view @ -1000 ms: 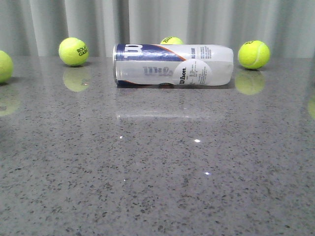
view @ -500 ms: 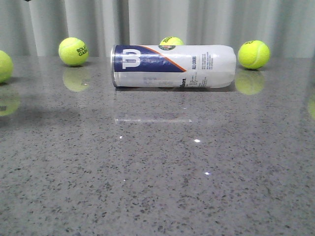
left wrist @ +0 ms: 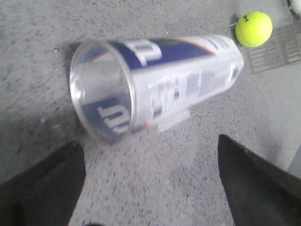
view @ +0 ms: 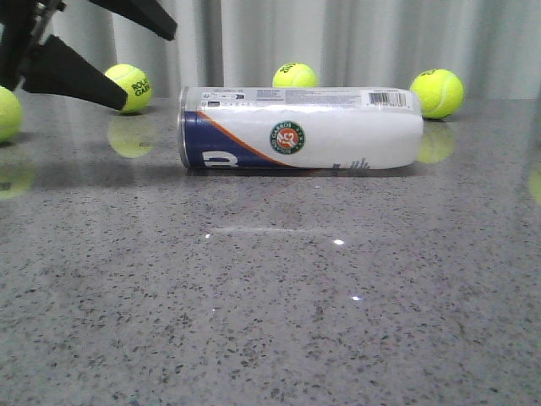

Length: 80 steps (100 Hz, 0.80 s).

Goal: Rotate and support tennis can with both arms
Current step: 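Grasp the open end of the can with the left gripper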

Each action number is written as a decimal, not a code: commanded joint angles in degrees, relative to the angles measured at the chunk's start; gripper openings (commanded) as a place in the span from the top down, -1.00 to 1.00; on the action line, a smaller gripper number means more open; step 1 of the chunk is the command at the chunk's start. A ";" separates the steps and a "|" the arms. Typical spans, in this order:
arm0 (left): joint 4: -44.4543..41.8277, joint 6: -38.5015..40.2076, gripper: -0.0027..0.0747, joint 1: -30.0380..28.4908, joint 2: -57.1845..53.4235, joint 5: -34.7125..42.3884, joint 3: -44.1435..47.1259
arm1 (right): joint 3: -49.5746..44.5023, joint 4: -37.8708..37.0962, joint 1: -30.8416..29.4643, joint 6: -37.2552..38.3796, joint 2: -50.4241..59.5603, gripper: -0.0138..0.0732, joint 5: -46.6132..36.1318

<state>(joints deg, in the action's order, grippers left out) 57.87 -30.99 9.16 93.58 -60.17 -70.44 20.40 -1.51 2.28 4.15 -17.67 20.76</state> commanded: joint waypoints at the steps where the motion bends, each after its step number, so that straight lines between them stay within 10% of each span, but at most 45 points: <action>1: 3.97 -0.36 -0.50 1.95 0.79 0.95 -3.81 | 1.43 -0.21 -0.33 -0.46 -0.17 0.82 -4.02; 36: 18.14 -4.77 -0.40 5.62 11.29 -7.21 -7.29 | 1.43 -0.21 -0.33 -0.46 -0.17 0.82 -4.02; 80: 23.45 -6.98 0.89 5.62 11.94 -11.68 -7.29 | 1.43 -0.21 -0.33 -0.46 -0.17 0.82 -4.02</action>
<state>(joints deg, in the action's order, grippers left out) 76.75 -36.90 14.42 108.28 -68.50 -76.19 20.40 -1.51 2.28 4.15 -17.67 20.76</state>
